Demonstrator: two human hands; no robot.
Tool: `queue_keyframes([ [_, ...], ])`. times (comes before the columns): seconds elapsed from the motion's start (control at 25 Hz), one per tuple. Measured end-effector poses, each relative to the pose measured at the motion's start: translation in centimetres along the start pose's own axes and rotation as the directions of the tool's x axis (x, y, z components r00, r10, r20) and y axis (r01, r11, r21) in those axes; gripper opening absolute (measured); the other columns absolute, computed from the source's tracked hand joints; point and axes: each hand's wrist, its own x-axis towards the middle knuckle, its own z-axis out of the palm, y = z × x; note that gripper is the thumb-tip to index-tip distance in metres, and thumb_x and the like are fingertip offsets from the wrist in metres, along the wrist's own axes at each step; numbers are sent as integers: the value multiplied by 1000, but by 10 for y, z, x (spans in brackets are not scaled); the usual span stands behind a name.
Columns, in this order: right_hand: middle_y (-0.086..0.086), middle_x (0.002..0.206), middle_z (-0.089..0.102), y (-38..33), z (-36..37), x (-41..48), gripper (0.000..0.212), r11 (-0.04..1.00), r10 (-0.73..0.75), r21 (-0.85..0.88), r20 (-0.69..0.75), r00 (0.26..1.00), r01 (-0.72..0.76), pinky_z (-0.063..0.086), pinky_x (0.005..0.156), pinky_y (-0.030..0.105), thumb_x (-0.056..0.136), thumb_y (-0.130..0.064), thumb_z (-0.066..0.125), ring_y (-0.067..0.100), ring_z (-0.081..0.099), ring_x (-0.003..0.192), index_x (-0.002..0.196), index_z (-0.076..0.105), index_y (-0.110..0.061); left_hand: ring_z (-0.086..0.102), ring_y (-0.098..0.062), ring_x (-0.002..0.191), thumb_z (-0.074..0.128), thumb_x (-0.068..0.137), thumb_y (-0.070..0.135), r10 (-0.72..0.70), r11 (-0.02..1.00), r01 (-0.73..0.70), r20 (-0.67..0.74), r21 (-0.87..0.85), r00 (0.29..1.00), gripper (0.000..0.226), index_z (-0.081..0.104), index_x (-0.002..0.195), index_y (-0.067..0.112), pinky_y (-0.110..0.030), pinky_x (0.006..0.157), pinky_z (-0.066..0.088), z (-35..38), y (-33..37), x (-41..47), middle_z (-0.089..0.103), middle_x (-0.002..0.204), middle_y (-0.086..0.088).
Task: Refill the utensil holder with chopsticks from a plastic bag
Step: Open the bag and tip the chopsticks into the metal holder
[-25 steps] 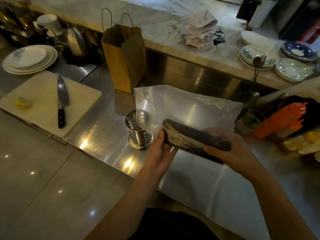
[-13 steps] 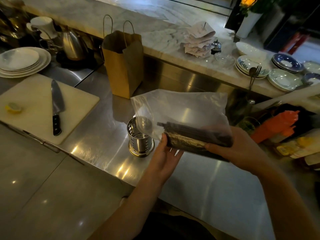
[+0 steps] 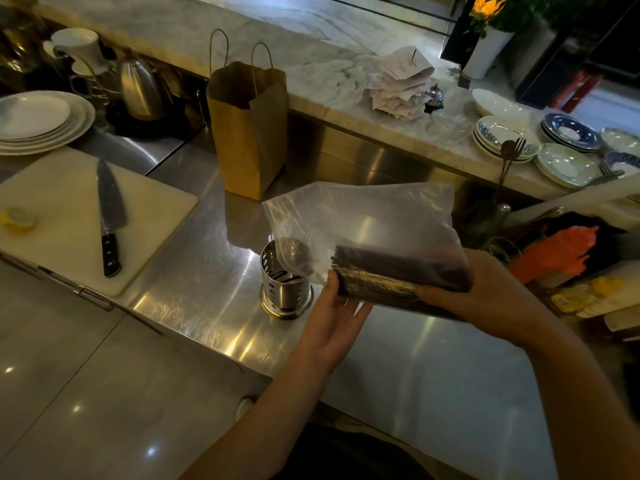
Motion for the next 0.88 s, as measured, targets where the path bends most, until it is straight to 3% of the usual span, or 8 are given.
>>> queue_keyframes([
  [0.4,-19,95,63,-26,-2,2,37,997,-34,-64,13,999,34,45,70,15,84,-18,68,-8,59,96,96,52,-49,72,-23,96,51,95,30,14,998,-13,13,-64,1000,26,67,104,13,-42,84,58,4,5,-6,73,104,-12],
  [0.6,-24,94,58,-26,2,8,40,992,-14,-124,13,1000,16,43,69,12,84,-20,68,-18,55,91,96,47,-52,72,-24,98,49,96,30,0,997,1,13,-83,1000,28,65,109,11,-43,82,59,0,7,-6,73,106,-13],
  [0.88,-20,95,60,-32,5,7,38,991,7,-131,0,1000,-7,45,70,14,84,-21,67,-4,61,87,97,47,-50,73,-23,95,49,96,29,5,996,-6,-10,-93,1000,26,66,106,11,-43,84,58,1,8,-10,74,104,-12],
])
